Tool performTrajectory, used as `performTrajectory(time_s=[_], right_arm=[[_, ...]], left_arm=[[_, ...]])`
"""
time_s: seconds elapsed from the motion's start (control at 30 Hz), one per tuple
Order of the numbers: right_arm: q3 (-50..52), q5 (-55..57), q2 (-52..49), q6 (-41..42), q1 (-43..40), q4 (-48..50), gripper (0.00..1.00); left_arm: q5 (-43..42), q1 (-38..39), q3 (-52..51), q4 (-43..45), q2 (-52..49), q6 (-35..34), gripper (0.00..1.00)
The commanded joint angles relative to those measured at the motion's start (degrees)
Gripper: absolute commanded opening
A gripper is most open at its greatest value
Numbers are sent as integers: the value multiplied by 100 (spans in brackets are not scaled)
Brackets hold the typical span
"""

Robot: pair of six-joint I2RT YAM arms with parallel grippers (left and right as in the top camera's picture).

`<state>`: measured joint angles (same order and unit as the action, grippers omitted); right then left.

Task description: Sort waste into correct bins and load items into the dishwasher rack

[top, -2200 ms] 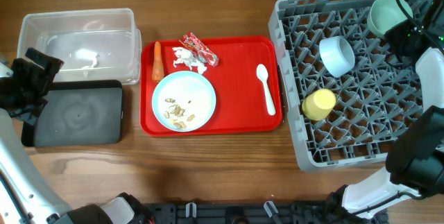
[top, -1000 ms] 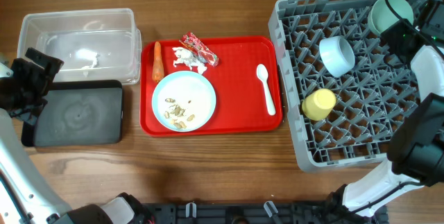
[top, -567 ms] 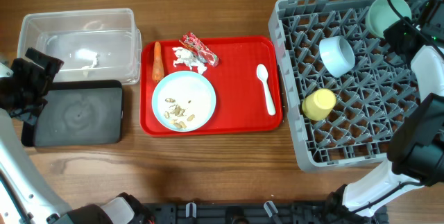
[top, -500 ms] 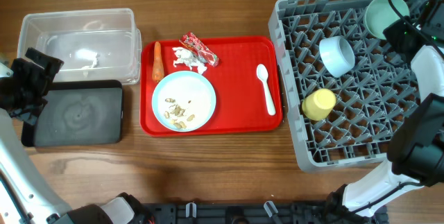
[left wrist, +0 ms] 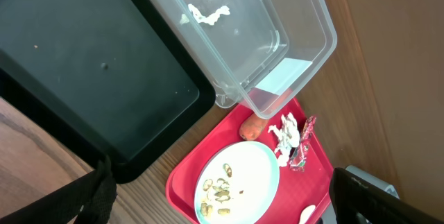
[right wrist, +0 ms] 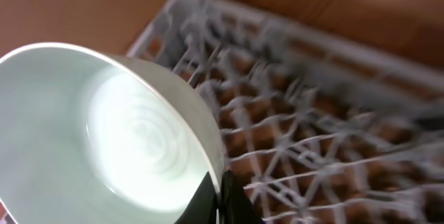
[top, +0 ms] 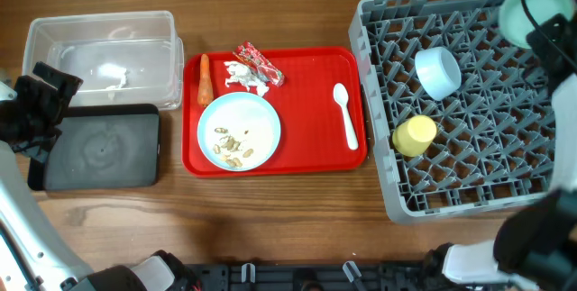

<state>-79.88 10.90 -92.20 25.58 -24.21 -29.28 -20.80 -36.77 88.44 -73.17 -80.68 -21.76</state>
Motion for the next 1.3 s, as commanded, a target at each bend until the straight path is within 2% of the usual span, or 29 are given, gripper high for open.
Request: performTrajectory(time_s=[0.0, 0.13, 0.27, 0.33, 0.47, 0.57, 0.67, 0.77, 1.07, 1.27], right_arm=[[-7, 916, 212, -457, -7, -341, 4], [-4, 2046, 210, 33, 24, -942, 4], [-4, 2761, 212, -662, 225, -717, 4], [-4, 2865, 212, -1475, 487, -378, 4], [-4, 3976, 184, -2752, 1259, 271, 4], [-4, 4927, 129, -4590, 1873, 1329, 4], [-4, 5379, 57, -5880, 2072, 2083, 4], [-4, 5558, -42, -6559, 2083, 2465, 4], [96, 5668, -601, -7379, 2076, 2494, 4], [354, 5965, -1047, -7410, 2076, 2546, 4]], left_arm=[[55, -26, -2, 7, 33, -13, 100], [55, -24, -4, 7, 33, -13, 100], [55, -24, -2, 4, 33, -13, 100], [55, -24, -4, 7, 33, -13, 100], [55, -24, -2, 7, 33, -13, 100], [55, -26, -2, 7, 33, -13, 100], [55, -26, -2, 7, 33, -13, 100], [55, -26, -2, 7, 33, -13, 100], [55, -26, -2, 7, 33, -13, 100], [55, -26, -2, 7, 33, -13, 100]])
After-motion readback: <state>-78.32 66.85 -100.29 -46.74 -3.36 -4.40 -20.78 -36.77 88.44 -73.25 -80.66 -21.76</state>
